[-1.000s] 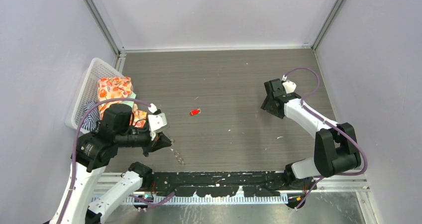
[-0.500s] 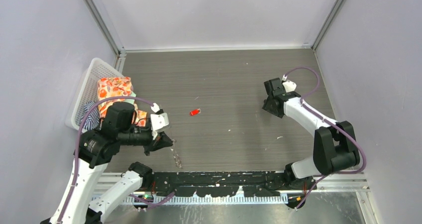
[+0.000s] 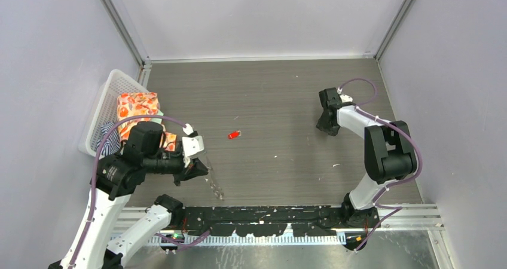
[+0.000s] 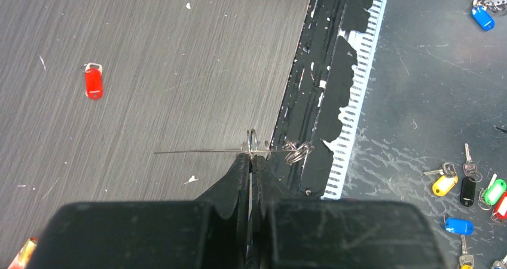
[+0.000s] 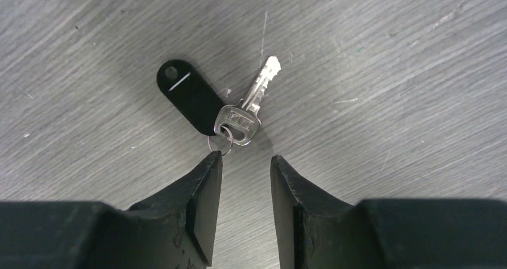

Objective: Put the keys on the keyring

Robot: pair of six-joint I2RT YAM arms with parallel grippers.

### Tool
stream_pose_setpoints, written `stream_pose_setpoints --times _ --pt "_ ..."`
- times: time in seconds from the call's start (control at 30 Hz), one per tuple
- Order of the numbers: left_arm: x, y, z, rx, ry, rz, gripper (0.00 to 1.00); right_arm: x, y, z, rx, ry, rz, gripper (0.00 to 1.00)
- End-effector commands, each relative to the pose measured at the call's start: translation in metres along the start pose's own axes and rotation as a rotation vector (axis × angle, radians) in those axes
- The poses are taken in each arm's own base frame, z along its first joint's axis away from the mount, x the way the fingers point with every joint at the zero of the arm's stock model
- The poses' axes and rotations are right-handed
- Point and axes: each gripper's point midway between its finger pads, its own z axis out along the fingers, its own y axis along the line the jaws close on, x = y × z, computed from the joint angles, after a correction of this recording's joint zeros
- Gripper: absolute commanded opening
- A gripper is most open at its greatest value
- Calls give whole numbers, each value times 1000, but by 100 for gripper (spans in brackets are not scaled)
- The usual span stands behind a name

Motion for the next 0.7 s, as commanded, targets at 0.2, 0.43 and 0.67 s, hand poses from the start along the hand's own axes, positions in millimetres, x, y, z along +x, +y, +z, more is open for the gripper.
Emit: stream_pose_setpoints --times 0.2,0.43,0.67 --pt "-14 -1 -3 -2 -55 57 0 -26 19 2 -71 -22 7 36" --pt "-17 0 -4 -4 -59 63 0 -27 17 4 -77 -6 19 31" --pt "-17 0 -5 -7 -63 71 0 -27 18 6 -82 4 17 18"
